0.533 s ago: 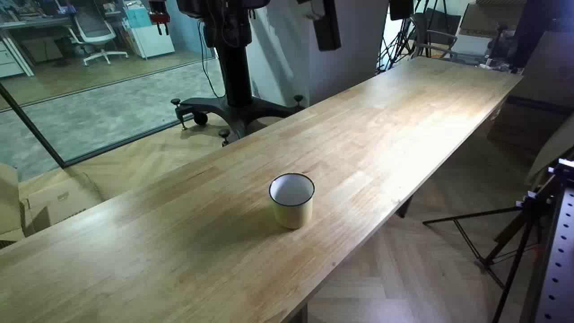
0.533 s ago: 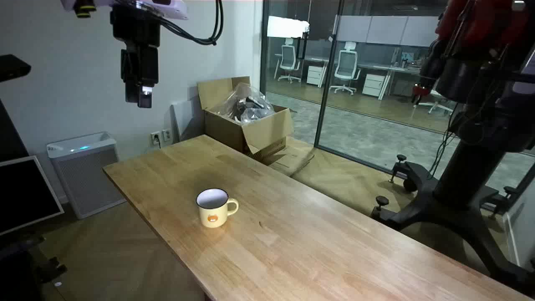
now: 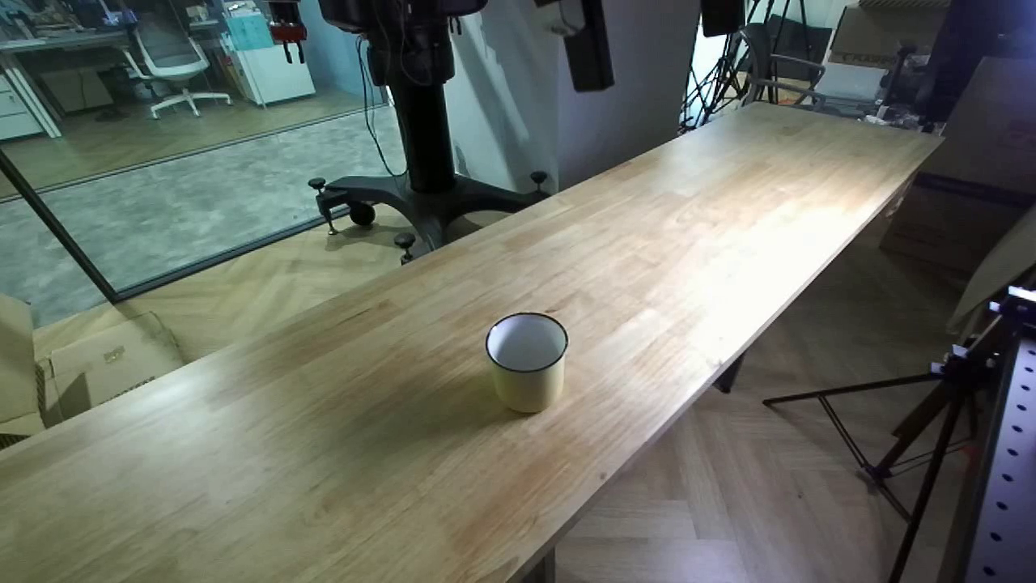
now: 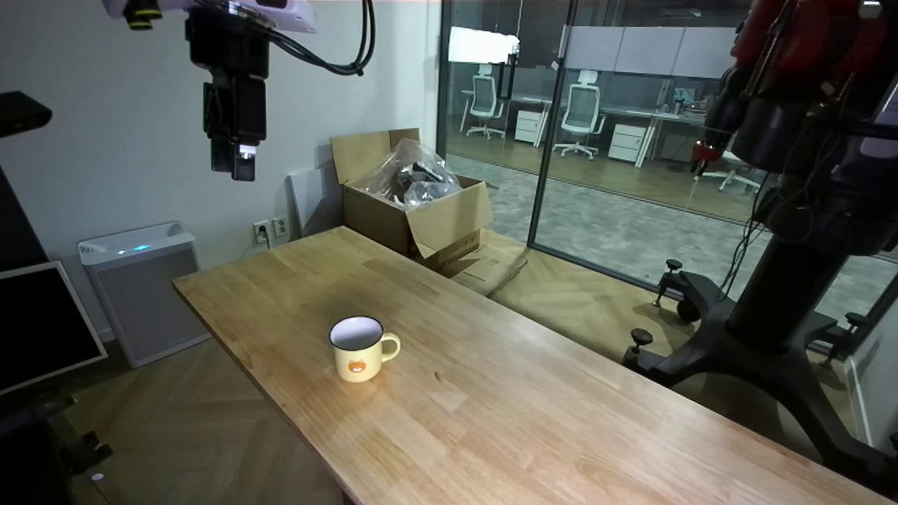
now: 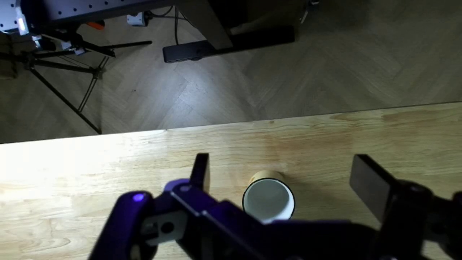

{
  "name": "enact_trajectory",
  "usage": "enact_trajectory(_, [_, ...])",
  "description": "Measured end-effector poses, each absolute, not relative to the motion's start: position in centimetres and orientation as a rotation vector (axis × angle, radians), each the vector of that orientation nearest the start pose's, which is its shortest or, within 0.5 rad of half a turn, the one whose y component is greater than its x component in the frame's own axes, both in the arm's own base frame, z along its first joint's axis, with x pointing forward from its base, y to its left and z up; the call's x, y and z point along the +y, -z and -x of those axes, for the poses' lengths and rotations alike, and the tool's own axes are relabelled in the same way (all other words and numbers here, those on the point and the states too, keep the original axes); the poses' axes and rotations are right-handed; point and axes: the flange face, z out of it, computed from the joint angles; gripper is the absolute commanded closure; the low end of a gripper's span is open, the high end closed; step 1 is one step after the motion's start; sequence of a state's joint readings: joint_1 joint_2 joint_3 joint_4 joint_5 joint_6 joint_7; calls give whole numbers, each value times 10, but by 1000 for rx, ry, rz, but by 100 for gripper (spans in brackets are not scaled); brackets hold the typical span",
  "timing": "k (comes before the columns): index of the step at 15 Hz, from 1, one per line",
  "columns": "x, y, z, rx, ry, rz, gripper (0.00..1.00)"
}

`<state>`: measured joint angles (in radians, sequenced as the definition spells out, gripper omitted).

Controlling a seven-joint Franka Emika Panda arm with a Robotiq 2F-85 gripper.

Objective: Move the cup to the right.

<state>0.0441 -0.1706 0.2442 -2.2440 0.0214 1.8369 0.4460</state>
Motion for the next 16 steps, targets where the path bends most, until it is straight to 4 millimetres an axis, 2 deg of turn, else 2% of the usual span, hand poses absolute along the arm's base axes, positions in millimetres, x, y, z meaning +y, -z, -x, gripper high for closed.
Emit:
enact_trajectory(8, [135,-419,-446,281,-343,3216,0])
enact_trajectory(10, [128,-420,-457,337,-231,3222,0])
enact_trajectory(13, [94,-418,-484,490,-33,3246,0])
enact_trajectory(16, [46,-400,-513,629,44,3269,0])
